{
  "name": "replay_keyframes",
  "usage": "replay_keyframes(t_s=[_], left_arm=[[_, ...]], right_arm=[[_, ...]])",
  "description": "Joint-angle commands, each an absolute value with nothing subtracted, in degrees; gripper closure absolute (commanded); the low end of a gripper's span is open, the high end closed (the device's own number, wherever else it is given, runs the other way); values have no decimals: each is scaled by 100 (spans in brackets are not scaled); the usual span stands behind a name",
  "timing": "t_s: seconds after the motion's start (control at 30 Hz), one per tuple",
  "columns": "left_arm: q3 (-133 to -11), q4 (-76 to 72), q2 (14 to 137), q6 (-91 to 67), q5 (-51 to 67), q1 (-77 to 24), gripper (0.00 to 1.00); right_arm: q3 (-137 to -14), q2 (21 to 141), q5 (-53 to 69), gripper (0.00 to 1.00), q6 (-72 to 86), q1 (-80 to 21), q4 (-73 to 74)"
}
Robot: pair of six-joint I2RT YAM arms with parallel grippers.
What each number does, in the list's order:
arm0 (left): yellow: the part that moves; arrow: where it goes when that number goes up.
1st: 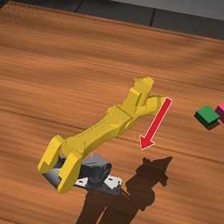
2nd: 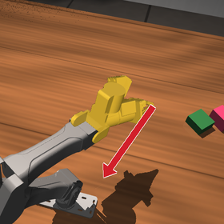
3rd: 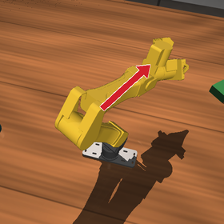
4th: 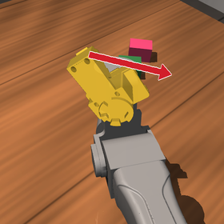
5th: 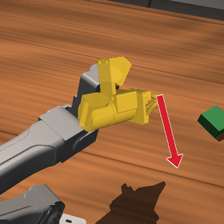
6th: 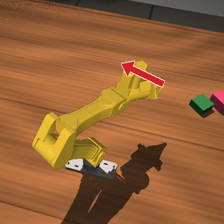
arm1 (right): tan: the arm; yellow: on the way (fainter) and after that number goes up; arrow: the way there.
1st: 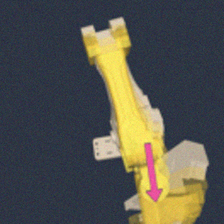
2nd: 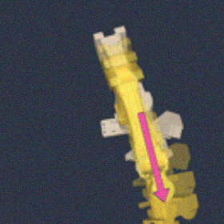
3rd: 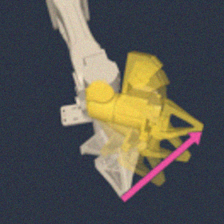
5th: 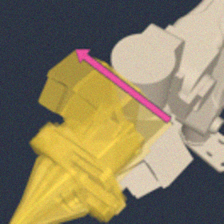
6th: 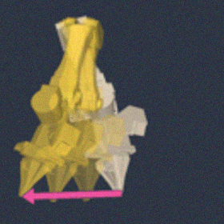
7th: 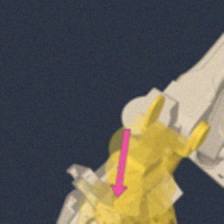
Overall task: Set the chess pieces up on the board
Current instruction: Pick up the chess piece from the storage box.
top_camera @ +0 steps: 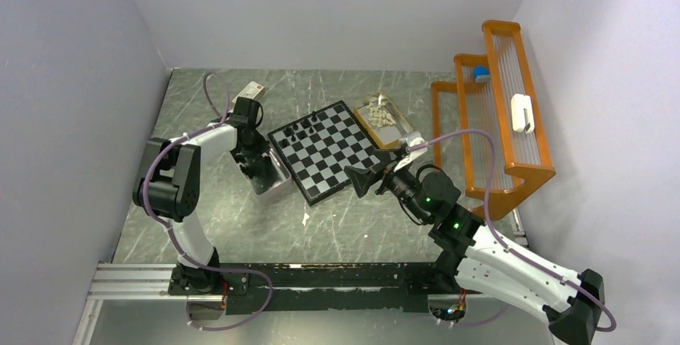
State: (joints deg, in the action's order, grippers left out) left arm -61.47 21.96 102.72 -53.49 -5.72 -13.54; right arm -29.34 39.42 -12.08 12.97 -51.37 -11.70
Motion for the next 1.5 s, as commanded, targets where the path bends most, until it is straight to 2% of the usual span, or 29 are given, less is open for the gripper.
replay_keyframes(t_s=[0.0, 0.37, 0.7, 0.87, 1.03, 1.3, 1.47], left_arm=[[-6229, 2304, 10383, -5453, -533, -1318, 72], [-6089, 2602, 10100, -5590, -565, -1332, 74], [-6175, 2738, 10342, -5588, -451, -1358, 73], [-6244, 2766, 10267, -5536, -484, -1389, 84], [-6283, 2761, 10123, -5406, -426, -1384, 89], [-6304, 2612, 9744, -4898, -464, -1388, 93], [-6005, 2118, 9070, -4518, -492, -1389, 95]], right_arm=[[-2911, 3978, -1283, 0, 1240, -5115, -1257], [-2935, 4007, -1201, 0, 1335, -5115, -1275], [-2922, 4038, -1181, 0, 1424, -5115, -1307], [-2917, 4108, -1142, 0, 1509, -5115, -1440], [-3009, 4319, -1065, 0, 1595, -5113, -1472], [-3230, 4703, -845, 0, 2062, -5102, -1384], [-3723, 5404, -297, 0, 2306, -4987, -1092]])
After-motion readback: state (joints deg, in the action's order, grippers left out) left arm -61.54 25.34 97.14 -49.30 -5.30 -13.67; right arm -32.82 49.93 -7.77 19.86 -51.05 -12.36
